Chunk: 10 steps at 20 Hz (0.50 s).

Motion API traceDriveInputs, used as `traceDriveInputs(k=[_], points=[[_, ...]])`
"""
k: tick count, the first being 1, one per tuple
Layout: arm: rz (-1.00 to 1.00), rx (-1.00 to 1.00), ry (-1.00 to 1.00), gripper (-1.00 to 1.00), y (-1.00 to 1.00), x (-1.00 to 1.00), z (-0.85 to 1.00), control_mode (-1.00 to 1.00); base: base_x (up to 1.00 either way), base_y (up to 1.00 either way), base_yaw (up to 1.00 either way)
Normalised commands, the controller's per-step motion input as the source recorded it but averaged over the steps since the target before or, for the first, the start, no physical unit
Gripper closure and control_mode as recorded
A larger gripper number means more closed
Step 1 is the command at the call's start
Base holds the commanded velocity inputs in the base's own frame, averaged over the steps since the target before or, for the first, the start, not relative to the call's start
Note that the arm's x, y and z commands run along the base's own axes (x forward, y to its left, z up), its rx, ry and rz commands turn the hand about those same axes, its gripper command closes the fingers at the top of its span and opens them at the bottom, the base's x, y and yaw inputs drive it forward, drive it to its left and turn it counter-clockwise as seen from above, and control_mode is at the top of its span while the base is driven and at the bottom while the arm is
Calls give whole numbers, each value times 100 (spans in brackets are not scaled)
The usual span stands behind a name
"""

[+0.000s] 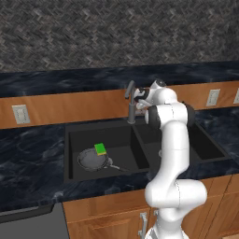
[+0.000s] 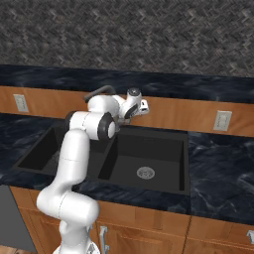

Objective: Pick the pan and sponge and place them into the sink. Then turn on the water.

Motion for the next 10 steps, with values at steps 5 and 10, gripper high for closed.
traceDriveInputs(k=[5, 10], points=[[-17, 1, -11, -100, 41, 0, -33, -100, 0, 0, 0], [-23, 3, -11, -100, 47, 0, -29, -100, 0, 0, 0]])
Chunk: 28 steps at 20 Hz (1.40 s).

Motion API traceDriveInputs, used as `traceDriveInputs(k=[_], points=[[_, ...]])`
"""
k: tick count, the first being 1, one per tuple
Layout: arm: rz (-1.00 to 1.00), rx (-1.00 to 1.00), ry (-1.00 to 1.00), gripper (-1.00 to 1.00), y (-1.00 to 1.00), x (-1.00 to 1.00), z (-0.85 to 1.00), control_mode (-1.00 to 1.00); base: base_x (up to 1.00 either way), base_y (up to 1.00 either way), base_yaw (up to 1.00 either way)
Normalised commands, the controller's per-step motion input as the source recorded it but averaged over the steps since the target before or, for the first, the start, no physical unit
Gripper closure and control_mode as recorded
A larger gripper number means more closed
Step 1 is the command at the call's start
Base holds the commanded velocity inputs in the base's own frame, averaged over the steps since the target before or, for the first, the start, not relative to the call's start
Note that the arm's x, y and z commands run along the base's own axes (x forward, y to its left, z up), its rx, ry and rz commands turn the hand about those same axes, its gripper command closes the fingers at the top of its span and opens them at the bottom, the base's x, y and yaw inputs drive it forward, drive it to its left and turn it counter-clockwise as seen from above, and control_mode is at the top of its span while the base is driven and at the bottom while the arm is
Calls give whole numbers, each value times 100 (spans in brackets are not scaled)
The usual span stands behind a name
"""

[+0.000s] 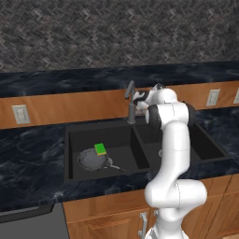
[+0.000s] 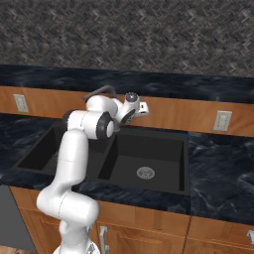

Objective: Pick the pan and sponge and place them into the sink. Then turn on the water.

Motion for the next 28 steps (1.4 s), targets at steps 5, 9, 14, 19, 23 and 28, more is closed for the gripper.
traceDriveInputs(k=[5, 9, 14, 19, 23, 28], points=[[-21, 6, -10, -100, 44, 0, -25, -100, 0, 0, 0], [-15, 6, -4, -100, 55, 2, -31, -100, 0, 0, 0], [-5, 3, 0, -100, 60, 31, -27, -100, 0, 0, 0], [-5, 2, 0, -100, 24, 39, -18, -100, 0, 0, 0], [-12, 0, 0, -100, -21, 42, -29, -100, 0, 0, 0], [-18, 0, -3, -100, -80, 18, -40, -100, 0, 0, 0]])
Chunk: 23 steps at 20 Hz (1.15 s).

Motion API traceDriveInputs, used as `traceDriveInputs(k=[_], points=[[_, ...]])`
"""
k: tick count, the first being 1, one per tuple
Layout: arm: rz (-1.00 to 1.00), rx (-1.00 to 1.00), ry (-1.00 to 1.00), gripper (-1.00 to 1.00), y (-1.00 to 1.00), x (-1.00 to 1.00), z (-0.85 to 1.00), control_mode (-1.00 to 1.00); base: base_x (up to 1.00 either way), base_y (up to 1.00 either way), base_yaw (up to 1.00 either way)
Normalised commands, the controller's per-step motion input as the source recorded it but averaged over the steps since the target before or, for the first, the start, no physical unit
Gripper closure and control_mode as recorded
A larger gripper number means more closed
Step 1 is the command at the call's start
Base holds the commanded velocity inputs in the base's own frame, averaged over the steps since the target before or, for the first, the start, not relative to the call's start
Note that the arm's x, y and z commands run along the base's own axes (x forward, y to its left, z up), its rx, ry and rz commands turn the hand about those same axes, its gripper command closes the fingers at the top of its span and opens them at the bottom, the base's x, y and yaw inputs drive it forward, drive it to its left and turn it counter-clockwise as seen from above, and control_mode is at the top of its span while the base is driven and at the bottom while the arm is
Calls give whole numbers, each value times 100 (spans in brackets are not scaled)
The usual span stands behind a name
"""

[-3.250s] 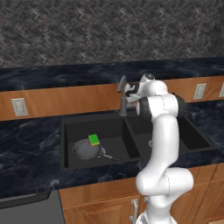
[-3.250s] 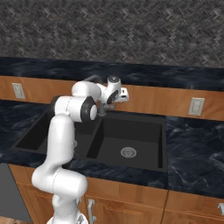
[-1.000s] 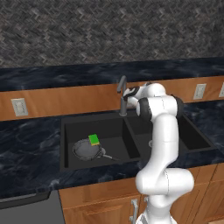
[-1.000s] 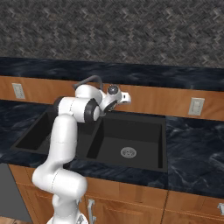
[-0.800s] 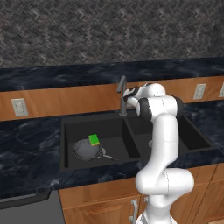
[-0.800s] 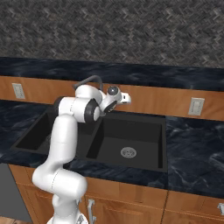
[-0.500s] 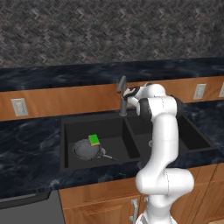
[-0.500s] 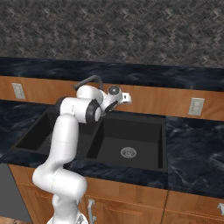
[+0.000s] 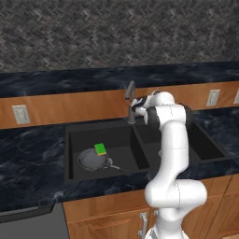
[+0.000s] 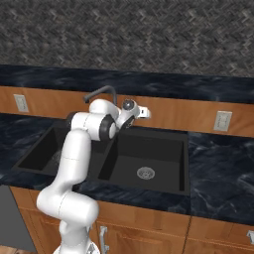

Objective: Pick the pan and sponge and place them into the sink. Then turn on the water.

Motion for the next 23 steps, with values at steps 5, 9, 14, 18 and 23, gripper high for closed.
traceDriveInputs(k=[5, 9, 14, 18, 23], points=[[-19, 0, -5, -100, -100, 10, -55, -100, 0, 0, 0], [-16, 0, -4, -100, -100, 27, -60, -100, 0, 0, 0], [-15, 0, -2, -100, -100, 36, -63, -100, 0, 0, 0], [-15, 0, -1, -100, -100, 39, -61, -100, 0, 0, 0], [-13, 0, -1, -100, -100, 38, -53, -100, 0, 0, 0]])
